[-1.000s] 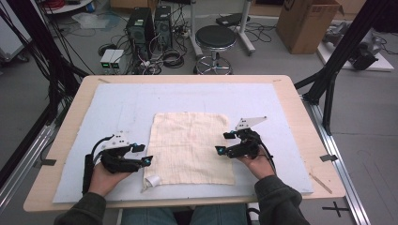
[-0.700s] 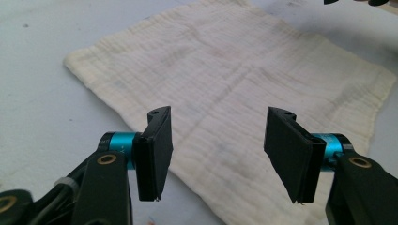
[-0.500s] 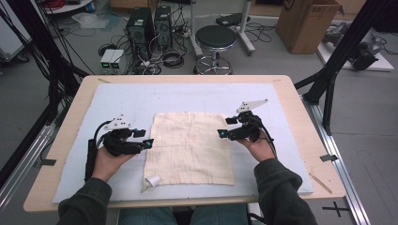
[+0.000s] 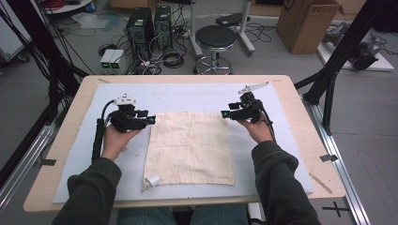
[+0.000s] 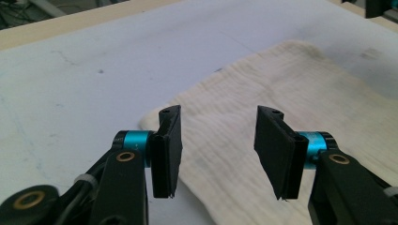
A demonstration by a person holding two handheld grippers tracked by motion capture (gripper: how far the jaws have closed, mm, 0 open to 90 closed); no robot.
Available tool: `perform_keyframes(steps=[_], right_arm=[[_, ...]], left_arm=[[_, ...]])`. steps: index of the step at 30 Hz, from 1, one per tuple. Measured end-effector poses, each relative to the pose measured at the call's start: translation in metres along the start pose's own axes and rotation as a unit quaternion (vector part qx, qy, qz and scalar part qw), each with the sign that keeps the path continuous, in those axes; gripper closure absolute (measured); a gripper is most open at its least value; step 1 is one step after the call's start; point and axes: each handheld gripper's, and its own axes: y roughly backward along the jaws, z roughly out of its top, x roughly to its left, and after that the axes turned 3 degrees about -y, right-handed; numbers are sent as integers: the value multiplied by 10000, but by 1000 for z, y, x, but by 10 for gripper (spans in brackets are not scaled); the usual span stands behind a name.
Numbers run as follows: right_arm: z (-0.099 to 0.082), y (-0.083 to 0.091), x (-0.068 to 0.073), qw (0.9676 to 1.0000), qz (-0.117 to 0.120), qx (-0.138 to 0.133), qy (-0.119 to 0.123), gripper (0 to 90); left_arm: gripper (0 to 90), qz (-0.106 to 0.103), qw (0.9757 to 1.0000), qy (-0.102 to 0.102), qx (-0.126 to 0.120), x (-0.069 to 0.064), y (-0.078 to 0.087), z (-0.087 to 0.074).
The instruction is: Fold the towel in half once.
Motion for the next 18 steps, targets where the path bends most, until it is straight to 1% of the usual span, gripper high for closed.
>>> perform_keyframes(steps=[2, 3, 5, 7, 9, 10, 13, 14, 15, 17, 18], right_arm=[[-1, -4, -5, 10000, -59, -10, -38, 440], [-1, -7, -7, 9999, -94, 14, -71, 447], [-3, -11, -12, 9998, -129, 53, -151, 466], [-5, -16, -16, 9996, -158, 69, -209, 486], [-7, -21, -18, 9994, -182, 102, -286, 499], [-8, -24, -20, 9992, -201, 139, -314, 511], [-11, -30, -25, 9987, -246, 259, -376, 536], [-12, -31, -27, 9985, -232, 271, -408, 548], [-13, -32, -28, 9982, -222, 290, -482, 560], [-15, -34, -31, 9977, -235, 329, -551, 580], [-16, -36, -32, 9974, -248, 347, -575, 590]], left_arm=[[522, 39, 9999, 95, 39, 6, -7, 1], [523, 101, 9999, 113, 46, 8, -11, 0], [524, 242, 9995, 214, 73, 12, -19, -3], [524, 268, 9991, 262, 211, 15, -27, -6], [527, 297, 9984, 378, 282, 17, -36, -10], [533, 308, 9982, 387, 336, 18, -39, -11], [553, 391, 9970, 513, 422, 21, -48, -15], [556, 423, 9964, 584, 441, 21, -51, -15], [557, 425, 9961, 620, 465, 22, -53, -16], [561, 470, 9955, 642, 520, 23, -59, -16], [561, 452, 9951, 662, 581, 23, -61, -15]])
